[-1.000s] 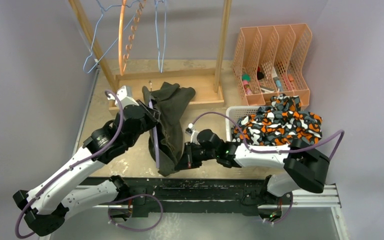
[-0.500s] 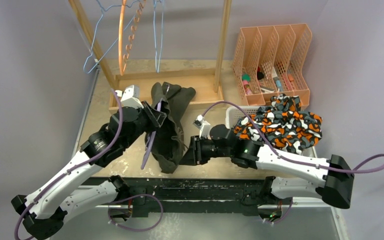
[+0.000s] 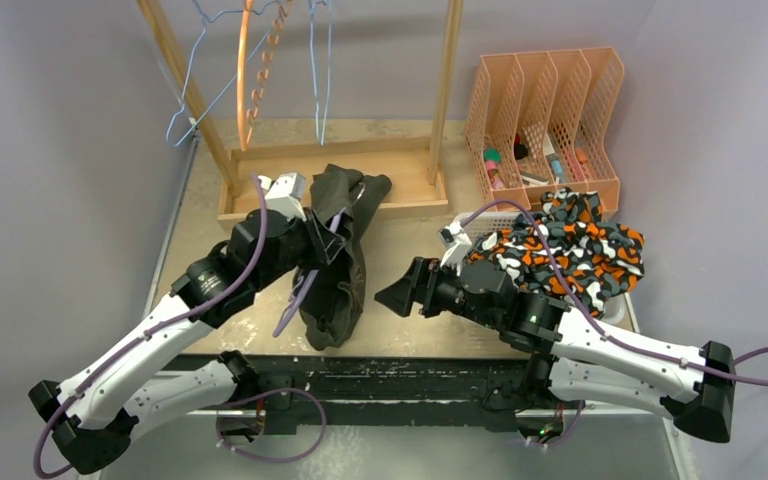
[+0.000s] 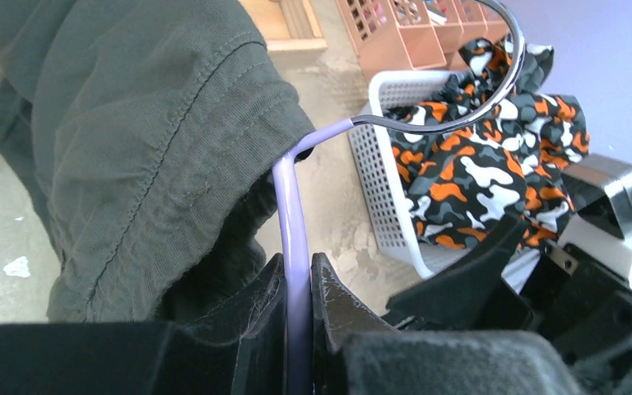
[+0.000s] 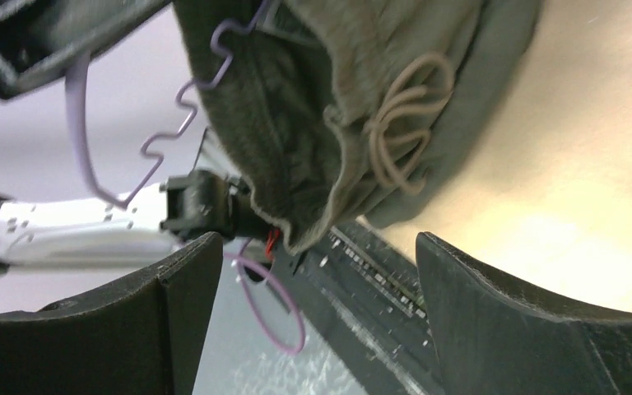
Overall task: Remove the shorts from the hanger
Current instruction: Remove the shorts from the clothes rod.
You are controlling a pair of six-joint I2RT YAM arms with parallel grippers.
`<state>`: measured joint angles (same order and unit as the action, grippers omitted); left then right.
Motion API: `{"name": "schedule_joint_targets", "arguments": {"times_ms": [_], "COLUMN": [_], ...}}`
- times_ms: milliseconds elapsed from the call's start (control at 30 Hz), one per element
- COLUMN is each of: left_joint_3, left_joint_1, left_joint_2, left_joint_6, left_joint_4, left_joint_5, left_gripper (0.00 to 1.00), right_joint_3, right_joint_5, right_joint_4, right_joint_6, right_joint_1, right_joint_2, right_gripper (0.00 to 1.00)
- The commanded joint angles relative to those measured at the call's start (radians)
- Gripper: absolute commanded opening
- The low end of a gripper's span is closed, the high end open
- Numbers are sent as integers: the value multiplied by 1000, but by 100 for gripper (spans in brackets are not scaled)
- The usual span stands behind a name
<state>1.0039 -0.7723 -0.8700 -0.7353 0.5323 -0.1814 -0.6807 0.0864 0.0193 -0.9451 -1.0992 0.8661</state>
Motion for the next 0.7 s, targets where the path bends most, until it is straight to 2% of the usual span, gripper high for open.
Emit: {"name": "schedule_joint_targets", "arguments": {"times_ms": [0,67,133,167,233,400,533,667], "left_joint_3": [50,52,67,82,114,133,150,167], "left_joint_1": [5,5,5,4,5,4,5,5], "left_joint_2": [4,6,-2,-13,-26,-33,-61,-64], "left_joint_6": [43,50,66,80,111,136,134,124], "left_joint_4": [-134,-150,-146,-120,-78,-72,-58,-40], "left_joint_5": [121,159,188,202,234,345,464,502], "left_gripper": [0,0,0,0,0,0,0,0], "right_joint_3": [-10,20,37,18,-27,-79,-96,-93], "right_joint_5": [235,246,151,135,193,196,222,215], "right_joint_4": [-16,-86,-175,-159,-77,-83,-149,-264], "right_joint_6": [34,85,264,330,362,484,531,564], "right_joint_1": [-1,-2,-2,-2,-1,-1,-2,-1], "right_joint_2": [-20,-39,-47,-43,-24,1,17,28], "right_gripper": [88,82,81,79,73,72,67,66]}}
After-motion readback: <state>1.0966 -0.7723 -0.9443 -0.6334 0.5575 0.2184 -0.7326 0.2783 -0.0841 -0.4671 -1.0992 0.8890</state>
